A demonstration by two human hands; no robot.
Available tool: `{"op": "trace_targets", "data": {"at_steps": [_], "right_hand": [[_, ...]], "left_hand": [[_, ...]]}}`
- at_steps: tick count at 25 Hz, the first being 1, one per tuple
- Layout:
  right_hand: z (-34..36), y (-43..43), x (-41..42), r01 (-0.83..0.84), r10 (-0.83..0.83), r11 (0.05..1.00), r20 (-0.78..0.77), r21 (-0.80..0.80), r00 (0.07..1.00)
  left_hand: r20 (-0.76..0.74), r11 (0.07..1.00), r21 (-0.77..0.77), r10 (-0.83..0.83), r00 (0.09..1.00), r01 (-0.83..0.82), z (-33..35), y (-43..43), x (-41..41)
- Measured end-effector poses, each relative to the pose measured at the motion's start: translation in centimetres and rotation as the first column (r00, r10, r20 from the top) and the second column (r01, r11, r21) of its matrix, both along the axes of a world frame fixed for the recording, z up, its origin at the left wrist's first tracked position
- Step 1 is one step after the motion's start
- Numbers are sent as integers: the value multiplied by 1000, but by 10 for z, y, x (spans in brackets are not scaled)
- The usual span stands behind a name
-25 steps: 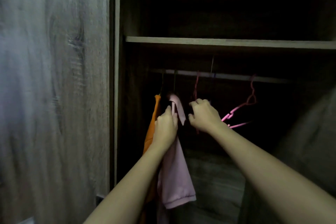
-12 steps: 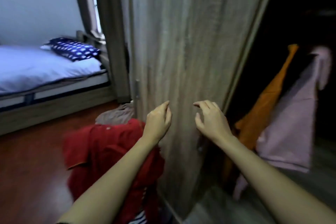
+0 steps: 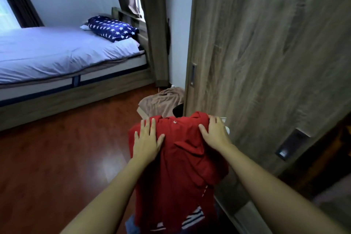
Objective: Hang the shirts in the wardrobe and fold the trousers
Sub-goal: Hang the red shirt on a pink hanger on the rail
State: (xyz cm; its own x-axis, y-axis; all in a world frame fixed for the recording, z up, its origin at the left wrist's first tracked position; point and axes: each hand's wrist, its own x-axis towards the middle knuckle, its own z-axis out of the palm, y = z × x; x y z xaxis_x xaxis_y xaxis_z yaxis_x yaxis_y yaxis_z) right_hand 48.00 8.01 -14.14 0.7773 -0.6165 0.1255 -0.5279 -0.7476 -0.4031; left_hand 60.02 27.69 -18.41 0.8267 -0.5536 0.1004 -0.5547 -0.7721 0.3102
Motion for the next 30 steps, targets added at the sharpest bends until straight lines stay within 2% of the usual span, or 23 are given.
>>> {"op": "trace_targets", "data": {"at_steps": [3,6,8,10,12,14,16,17,19,20,22,24,26,28,30], "right_hand": [[-4,-14,33,36,-38,999,-57,-32,998],[3,-27,57,-28,9,993,-156,-118,988],[13,-28,65,-3,-21,986,-141,-169,990],[21,-30,62,78,-76,982,20,-171,997],[30,-36,51,122,-79,980,260,-155,962],[40,-34,39,-6,86,979,391,-202,917],[53,-24,21,-214,316,933,374,-290,872],[63,-20,9,-289,396,903,354,-318,847],[91,-16,-26,-320,457,866,347,-384,819],[108,-15,-50,-285,453,860,374,-423,809],[130,-18,-75,-225,450,854,450,-469,771],[143,-18,-76,-187,428,869,504,-459,750],[158,-18,-85,-145,387,887,537,-437,750],[171,-23,-115,-88,334,897,533,-434,778],[176,-30,-161,-51,278,901,482,-431,831]], "left_hand": [[9,1000,7,-12,1000,12,-12,-3,2],[11,1000,-21,-13,1000,13,-16,-6,3],[-7,999,-32,-29,1000,28,-16,-1,4],[-31,1000,8,-17,999,17,-13,2,0],[-82,998,21,56,995,-55,5,-7,-3],[-65,993,-98,63,996,-69,37,-26,-4],[-20,954,-272,-139,990,128,80,-51,-1],[-48,917,-293,-296,954,270,101,-64,0],[-163,833,-226,-543,824,505,143,-82,-11],[-148,790,-163,-613,777,592,164,-88,-22],[-15,743,-101,-666,746,662,192,-83,-32],[86,720,-165,-670,737,674,198,-75,-25],[57,753,-183,-633,772,632,192,-65,-23],[28,788,-95,-609,793,608,190,-55,-38],[-36,767,-111,-639,768,632,194,-51,-59]]}}
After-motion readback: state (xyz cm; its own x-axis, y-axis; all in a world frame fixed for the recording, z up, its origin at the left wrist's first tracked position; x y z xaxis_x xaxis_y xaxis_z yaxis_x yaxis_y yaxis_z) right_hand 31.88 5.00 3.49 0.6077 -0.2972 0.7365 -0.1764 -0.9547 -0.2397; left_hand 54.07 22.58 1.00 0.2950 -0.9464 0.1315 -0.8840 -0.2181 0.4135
